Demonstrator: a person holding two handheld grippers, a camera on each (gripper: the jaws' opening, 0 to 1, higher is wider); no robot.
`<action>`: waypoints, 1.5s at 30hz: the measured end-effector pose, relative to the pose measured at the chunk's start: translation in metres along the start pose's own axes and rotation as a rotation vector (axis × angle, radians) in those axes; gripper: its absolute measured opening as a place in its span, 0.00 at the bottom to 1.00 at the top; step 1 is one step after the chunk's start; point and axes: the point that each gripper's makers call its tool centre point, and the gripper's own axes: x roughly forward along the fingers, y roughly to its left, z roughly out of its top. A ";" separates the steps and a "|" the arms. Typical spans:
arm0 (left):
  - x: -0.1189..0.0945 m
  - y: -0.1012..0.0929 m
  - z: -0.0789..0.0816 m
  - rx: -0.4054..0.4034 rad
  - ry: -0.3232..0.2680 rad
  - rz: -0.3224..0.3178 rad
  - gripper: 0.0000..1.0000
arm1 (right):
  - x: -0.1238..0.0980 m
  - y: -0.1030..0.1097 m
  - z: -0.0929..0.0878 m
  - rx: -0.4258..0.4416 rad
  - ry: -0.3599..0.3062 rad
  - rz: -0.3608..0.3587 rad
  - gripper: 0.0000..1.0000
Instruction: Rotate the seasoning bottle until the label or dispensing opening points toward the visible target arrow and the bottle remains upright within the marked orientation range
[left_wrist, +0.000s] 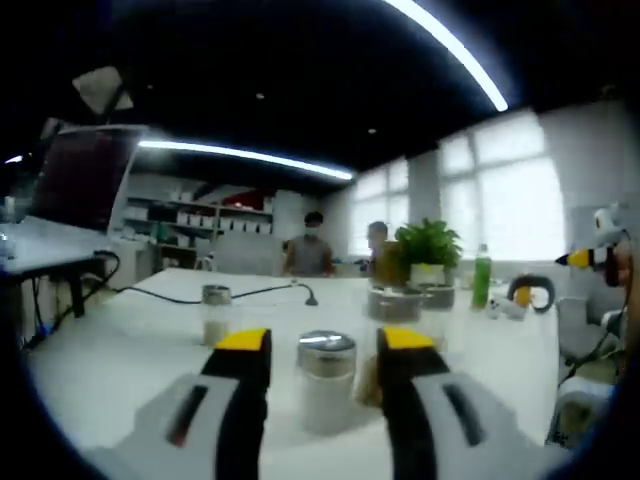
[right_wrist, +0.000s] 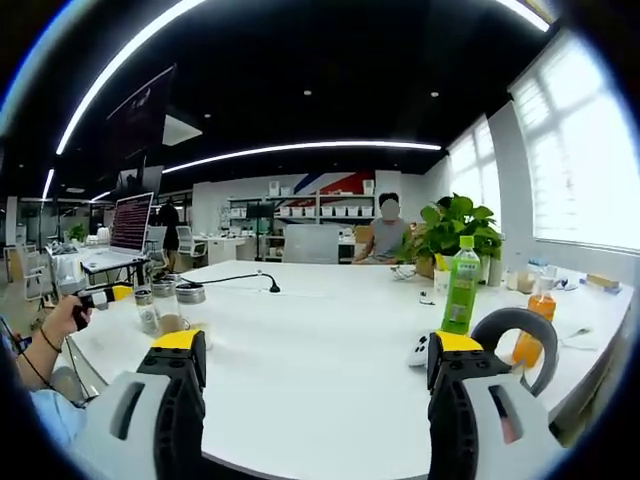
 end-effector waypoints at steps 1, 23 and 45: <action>0.001 0.000 -0.002 -0.003 0.007 0.018 0.44 | 0.000 0.001 0.000 0.001 0.002 0.004 0.95; 0.010 0.011 -0.007 0.005 -0.025 0.277 0.47 | 0.006 0.011 -0.004 -0.013 0.020 0.030 0.94; 0.031 0.005 -0.022 0.014 0.018 0.248 0.48 | 0.008 0.013 -0.008 -0.007 0.033 0.035 0.94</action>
